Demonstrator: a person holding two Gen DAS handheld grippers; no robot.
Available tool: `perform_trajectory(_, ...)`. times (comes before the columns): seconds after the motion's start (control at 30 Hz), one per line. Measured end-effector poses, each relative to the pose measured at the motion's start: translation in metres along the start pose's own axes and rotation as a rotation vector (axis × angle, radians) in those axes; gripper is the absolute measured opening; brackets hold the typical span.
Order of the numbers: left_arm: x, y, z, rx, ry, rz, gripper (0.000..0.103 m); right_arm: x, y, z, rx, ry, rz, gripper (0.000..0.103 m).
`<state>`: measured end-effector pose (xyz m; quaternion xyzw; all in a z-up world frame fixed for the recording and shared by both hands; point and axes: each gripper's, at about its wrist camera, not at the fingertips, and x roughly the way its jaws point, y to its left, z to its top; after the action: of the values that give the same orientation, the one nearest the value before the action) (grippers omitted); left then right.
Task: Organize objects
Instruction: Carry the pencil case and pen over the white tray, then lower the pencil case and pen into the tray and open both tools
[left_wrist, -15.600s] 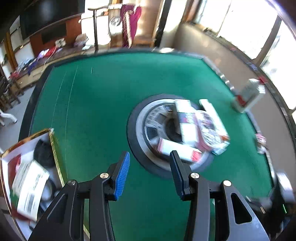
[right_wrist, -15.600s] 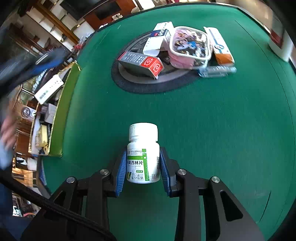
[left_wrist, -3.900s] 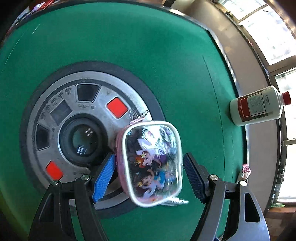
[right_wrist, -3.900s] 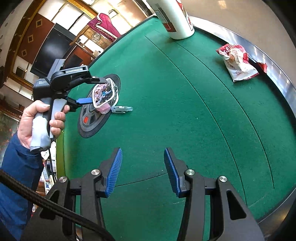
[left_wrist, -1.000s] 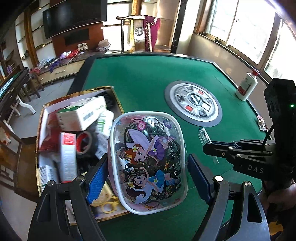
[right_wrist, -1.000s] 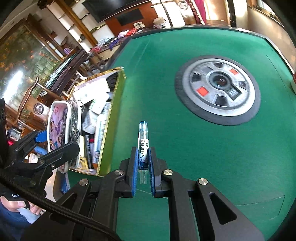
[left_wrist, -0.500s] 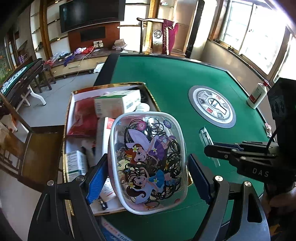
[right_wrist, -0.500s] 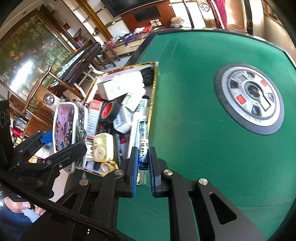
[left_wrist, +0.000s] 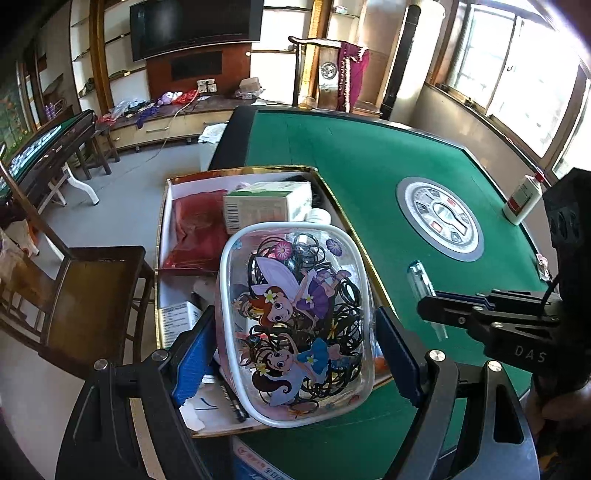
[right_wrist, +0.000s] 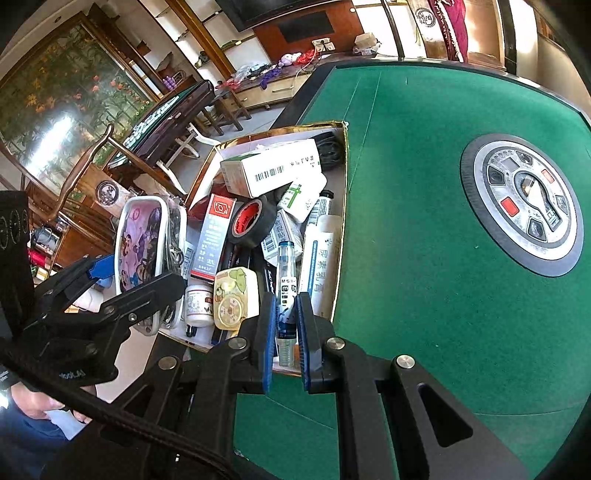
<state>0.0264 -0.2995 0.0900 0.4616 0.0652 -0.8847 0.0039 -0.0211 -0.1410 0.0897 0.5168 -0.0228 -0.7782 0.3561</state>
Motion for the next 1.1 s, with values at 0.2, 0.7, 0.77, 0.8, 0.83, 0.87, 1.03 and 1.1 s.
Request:
perform_trajectory(0.2,0.004,0.017,0.003,-0.017,0.002,0.008,0.078,0.007,0.003,0.006,0.015,0.000,-0.001,0.009)
perform_trajectory(0.7,0.027,0.053,0.019,-0.042,0.022,0.054,0.078,0.040,0.016,0.047,0.007,0.025,0.023,0.009)
perform_trajectory(0.77,0.031,0.058,0.021,-0.045,0.028,0.065,0.078,0.047,0.016,0.051,0.019,0.038,0.028,0.009)
perform_trajectory(0.8,0.033,0.059,0.023,-0.046,0.028,0.068,0.078,0.051,0.016,0.053,0.023,0.041,0.032,0.009)
perform_trajectory(0.83,0.035,0.060,0.023,-0.045,0.031,0.068,0.078,0.054,0.017,0.054,0.023,0.044,0.032,0.009)
perform_trajectory(0.87,0.038,0.062,0.025,-0.044,0.037,0.069,0.078,0.057,0.018,0.057,0.019,0.046,0.026,0.009)
perform_trajectory(1.03,0.050,0.065,0.031,-0.039,0.052,0.075,0.078,0.068,0.017,0.067,0.021,0.047,0.013,0.009)
perform_trajectory(1.1,0.055,0.064,0.034,-0.033,0.062,0.074,0.078,0.072,0.016,0.072,0.020,0.049,0.008,0.009)
